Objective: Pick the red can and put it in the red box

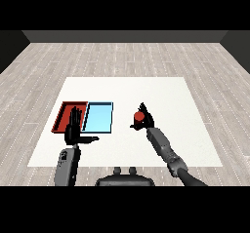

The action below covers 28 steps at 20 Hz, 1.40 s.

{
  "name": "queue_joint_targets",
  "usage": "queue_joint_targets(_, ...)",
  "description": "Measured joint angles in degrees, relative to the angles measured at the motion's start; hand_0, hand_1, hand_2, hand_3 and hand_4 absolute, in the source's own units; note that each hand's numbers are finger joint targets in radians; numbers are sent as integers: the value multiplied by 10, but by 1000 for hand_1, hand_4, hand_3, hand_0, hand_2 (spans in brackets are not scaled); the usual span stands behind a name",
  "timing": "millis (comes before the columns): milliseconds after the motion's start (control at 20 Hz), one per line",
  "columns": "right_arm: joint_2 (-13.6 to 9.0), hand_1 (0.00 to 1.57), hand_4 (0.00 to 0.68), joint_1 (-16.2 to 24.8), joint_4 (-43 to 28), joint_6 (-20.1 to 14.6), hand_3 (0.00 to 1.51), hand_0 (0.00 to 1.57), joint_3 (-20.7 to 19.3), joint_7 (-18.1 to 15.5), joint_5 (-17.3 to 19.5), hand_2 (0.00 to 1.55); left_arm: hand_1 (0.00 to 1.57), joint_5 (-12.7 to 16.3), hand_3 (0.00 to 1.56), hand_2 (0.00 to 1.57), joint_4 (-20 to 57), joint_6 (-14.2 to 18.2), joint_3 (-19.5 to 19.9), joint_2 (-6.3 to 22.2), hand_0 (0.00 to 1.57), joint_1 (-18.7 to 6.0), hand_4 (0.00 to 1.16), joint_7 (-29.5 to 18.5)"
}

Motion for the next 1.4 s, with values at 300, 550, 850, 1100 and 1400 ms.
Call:
queue_joint_targets(300,0,0,0,-21,29,-35,0,0,31,-5,-19,0,0,-3,0,0,19,4,3,0,0,-16,0,-5)
queue_joint_targets(550,0,1462,611,-33,51,-95,1423,1462,55,-8,-53,1459,0,3,0,0,-10,-1,6,8,0,0,0,12)
queue_joint_targets(850,-3,1474,589,-51,77,-146,1401,1474,70,-13,-63,1450,0,-5,0,0,-3,5,-3,-1,0,-4,0,5)
queue_joint_targets(1100,-1,1467,598,-53,66,-170,1378,1467,89,-10,-64,1441,0,-12,0,0,-14,15,-9,-5,0,-8,0,20)
queue_joint_targets(1400,-2,1427,625,-55,25,-192,1368,1427,97,-1,-38,1432,0,-14,0,0,14,9,-14,-8,0,-21,0,6)
